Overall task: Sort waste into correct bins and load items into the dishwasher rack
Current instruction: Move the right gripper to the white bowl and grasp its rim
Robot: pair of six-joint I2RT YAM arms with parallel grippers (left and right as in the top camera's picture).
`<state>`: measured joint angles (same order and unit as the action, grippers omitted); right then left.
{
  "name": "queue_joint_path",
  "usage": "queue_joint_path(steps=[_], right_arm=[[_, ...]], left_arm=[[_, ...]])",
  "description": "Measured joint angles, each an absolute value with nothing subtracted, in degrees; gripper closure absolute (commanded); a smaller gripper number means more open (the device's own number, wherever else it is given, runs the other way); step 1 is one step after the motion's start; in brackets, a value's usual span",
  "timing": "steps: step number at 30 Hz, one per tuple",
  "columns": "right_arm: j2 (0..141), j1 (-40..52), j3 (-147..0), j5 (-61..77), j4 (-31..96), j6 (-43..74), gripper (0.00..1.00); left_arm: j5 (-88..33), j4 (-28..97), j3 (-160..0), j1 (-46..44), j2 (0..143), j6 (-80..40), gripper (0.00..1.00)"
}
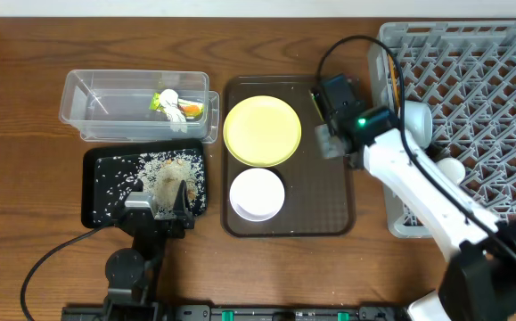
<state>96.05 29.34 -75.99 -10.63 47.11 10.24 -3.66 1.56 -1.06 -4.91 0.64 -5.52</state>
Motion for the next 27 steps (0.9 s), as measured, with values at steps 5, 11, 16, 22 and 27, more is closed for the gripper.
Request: queue_joint_path(steps=[5,11,16,22,27], right_arm=[[97.95,33.78,-75.99,5.28,49.21,14.70,0.49],[104.18,39.13,-75.88,11.11,49.28,17.82,0.61],[109.16,41.39,-75.75,9.58,50.35,22.26,0.91],[110.69,40.75,-75.26,6.42,51.27,25.63,0.84],[107.28,39.48,-75.24,5.15,51.35,23.18,0.63]], left_arm=[[-3.66,1.56,-1.06,-4.91,0.64,-5.52,0.12],[-3.68,1.56,-1.06,-4.91,0.64,-5.52,0.12],[-3.66,1.56,-1.06,-4.91,0.64,-5.52,0.12],[-3.66,1.56,-1.06,-4.91,0.64,-5.52,0.12],[-3.66,1.56,-1.06,-4.91,0.64,-5.52,0.12]])
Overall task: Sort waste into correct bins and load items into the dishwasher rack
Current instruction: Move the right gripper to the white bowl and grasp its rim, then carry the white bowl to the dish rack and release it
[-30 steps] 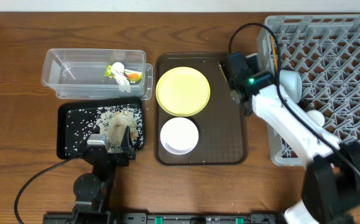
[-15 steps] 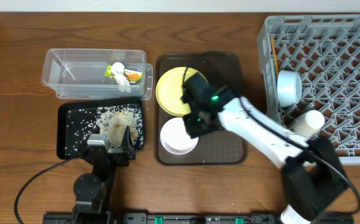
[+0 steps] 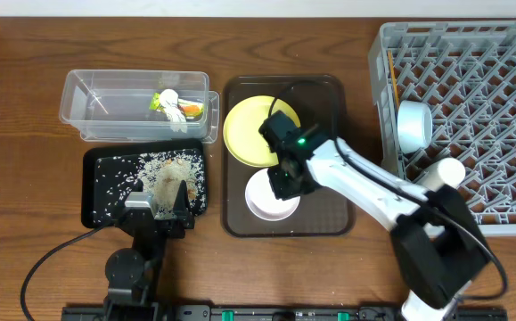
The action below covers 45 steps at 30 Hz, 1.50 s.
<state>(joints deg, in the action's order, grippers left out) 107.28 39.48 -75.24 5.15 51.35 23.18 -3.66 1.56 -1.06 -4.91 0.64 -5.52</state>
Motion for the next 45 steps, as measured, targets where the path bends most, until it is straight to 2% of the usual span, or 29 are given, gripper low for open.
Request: queue_joint_path(steps=[2,4,8,11,13,16,19,23,27,32,37,45], right_arm=[[104.07,39.33,-75.24,3.99,51.94,21.67,0.56],[101.23,39.24,-75.24,2.81,52.58,20.82,0.57],[98.67,38.96,-75.26,0.99,53.28,20.21,0.66],[99.39,38.79,-74.32,0.14,52.60,20.16,0.67],[100.16,38.70,-72.38,-0.03,51.00,20.49,0.72],[102.30,38.70,-69.82,0.56,49.25,20.73,0.75],[103.92,38.70,-68.40,1.83,47.72,20.67,0.86],[104.03,38.70,-68.40,2.76,47.13,20.84,0.89],[104.03,38.70,-68.16,2.96,46.85,21.82,0.99],[103.81,38.57,-67.96,1.74,47.77,23.07,0.99],[100.55,36.03,-69.23,-7.44,53.45,23.53,0.99],[82.61,29.85,-75.55,-45.15,54.06,23.59,0.99]], left_arm=[[-3.68,1.56,-1.06,-4.91,0.64,-5.52,0.12],[-3.66,1.56,-1.06,-4.91,0.64,-5.52,0.12],[-3.66,1.56,-1.06,-4.91,0.64,-5.52,0.12],[-3.68,1.56,-1.06,-4.91,0.64,-5.52,0.12],[-3.66,1.56,-1.06,-4.91,0.64,-5.52,0.12],[-3.68,1.56,-1.06,-4.91,0.64,-5.52,0.12],[-3.66,1.56,-1.06,-4.91,0.64,-5.52,0.12],[-3.66,1.56,-1.06,-4.91,0.64,-5.52,0.12],[-3.66,1.56,-1.06,-4.91,0.64,-5.52,0.12],[-3.68,1.56,-1.06,-4.91,0.64,-5.52,0.12],[-3.68,1.56,-1.06,-4.91,0.64,-5.52,0.12],[-3.68,1.56,-1.06,-4.91,0.64,-5.52,0.12]])
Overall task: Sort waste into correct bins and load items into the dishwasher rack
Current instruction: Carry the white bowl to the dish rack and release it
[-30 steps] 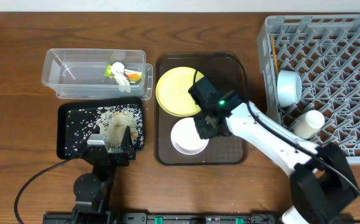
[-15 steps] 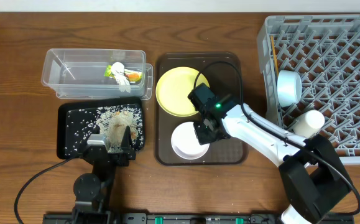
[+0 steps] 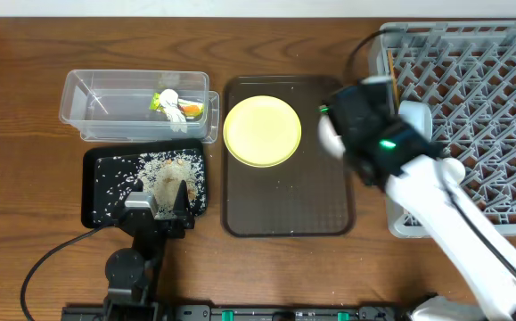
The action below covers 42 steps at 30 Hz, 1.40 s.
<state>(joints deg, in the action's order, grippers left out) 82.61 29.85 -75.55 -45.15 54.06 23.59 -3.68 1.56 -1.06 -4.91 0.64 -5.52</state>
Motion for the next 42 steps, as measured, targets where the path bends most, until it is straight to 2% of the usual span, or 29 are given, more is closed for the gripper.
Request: queue_joint_path(steps=[3,8,15,20,29,37,40,42], right_arm=[[78.43,27.16,-75.94,-56.71,54.39,23.40,0.99],[79.07,18.35,-75.96,-66.13,55.55,22.79,0.99],[86.21,4.51,-75.90,-70.13,49.60,21.41,0.99],[92.42,0.10,-75.90,-69.93,41.71,16.05,0.99],[101.49,1.56,-75.83,-68.27,31.83,2.24,0.99],[104.99,6.87,-75.85,-69.14,33.91,-2.11,0.98],[105.06,8.60,-75.85,-70.24,36.18,-2.00,0.92],[105.06,10.02,-75.85,-70.50,37.87,-1.98,0.99]], left_arm=[[-3.66,1.56,-1.06,-4.91,0.64,-5.52,0.12],[-3.66,1.56,-1.06,-4.91,0.64,-5.52,0.12],[-3.66,1.56,-1.06,-4.91,0.64,-5.52,0.12],[-3.66,1.58,-1.06,-4.91,0.64,-5.52,0.12],[-3.66,1.56,-1.06,-4.91,0.64,-5.52,0.12],[-3.66,1.56,-1.06,-4.91,0.64,-5.52,0.12],[-3.68,1.56,-1.06,-4.91,0.64,-5.52,0.12],[-3.66,1.56,-1.06,-4.91,0.64,-5.52,0.12]])
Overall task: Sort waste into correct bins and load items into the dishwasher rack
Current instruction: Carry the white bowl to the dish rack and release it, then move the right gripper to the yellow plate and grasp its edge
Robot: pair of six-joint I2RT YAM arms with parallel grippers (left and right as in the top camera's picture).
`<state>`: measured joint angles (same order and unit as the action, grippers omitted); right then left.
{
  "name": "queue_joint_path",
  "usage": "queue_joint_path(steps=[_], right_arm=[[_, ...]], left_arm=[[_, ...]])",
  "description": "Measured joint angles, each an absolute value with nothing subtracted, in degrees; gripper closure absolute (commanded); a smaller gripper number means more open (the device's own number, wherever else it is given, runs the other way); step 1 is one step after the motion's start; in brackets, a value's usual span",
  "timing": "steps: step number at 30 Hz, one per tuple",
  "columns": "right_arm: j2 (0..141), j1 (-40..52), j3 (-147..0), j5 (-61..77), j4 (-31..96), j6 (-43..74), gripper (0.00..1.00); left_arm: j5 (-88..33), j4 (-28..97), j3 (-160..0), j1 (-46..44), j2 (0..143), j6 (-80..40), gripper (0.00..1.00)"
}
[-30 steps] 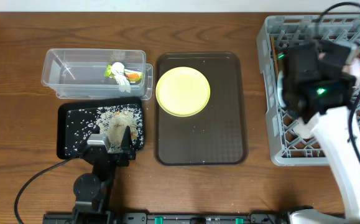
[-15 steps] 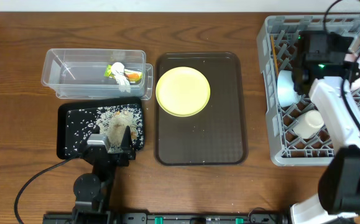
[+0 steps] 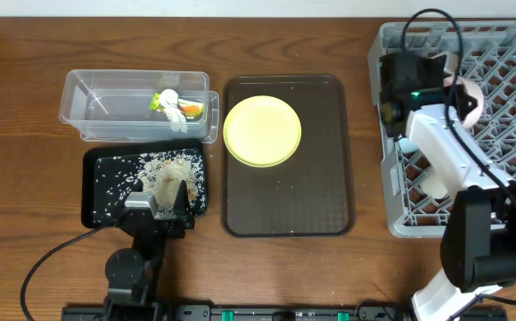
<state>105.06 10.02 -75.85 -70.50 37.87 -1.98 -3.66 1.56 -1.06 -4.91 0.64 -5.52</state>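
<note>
My right gripper [image 3: 456, 87] is over the back left part of the grey dishwasher rack [image 3: 507, 45], shut on a white bowl [image 3: 470, 96] that stands on edge among the tines. A yellow plate [image 3: 262, 131] lies at the back of the brown serving tray [image 3: 329, 196]. My left gripper [image 3: 161, 207] rests at the near edge of the black tray [image 3: 102, 201], which is strewn with rice; its fingers are apart and hold nothing. A brown scrap [image 3: 170, 190] lies just beyond them.
A clear plastic bin [image 3: 106, 102] with a few white, green and orange scraps [image 3: 179, 108] stands behind the black tray. A white piece [image 3: 436, 185] sits in the rack's left side, partly under my right arm. The right arm's cable loops over the rack.
My right gripper has moved with the white bowl from beside the rack's left wall to over the rack's back left part, where the bowl now stands on edge. The left arm is unchanged.
My right gripper was first at the tray's right edge beside the rack, with the white bowl lying on the tray. Then it was down at that bowl. Later the bowl was off the tray and held near the rack, and now it is in the rack.
</note>
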Motion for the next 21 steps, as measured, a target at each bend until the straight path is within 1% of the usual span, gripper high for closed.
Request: queue_joint_path(steps=[4,8,17,21], right_arm=[[105.06,12.38,-75.85,-71.90,37.47,-1.67,0.99],[105.06,12.53,-75.85,-74.24,35.48,-1.72,0.99],[105.06,5.67,-75.85,-75.72,35.20,-1.74,0.99],[105.06,5.61,-75.85,-73.30,35.35,-1.74,0.99]], left_arm=[[-3.66,1.56,-1.06,-4.91,0.64,-5.52,0.12],[-3.66,1.56,-1.06,-4.91,0.64,-5.50,0.12],[-3.66,1.56,-1.06,-4.91,0.64,-5.52,0.12],[-3.66,1.56,-1.06,-4.91,0.64,-5.52,0.12]])
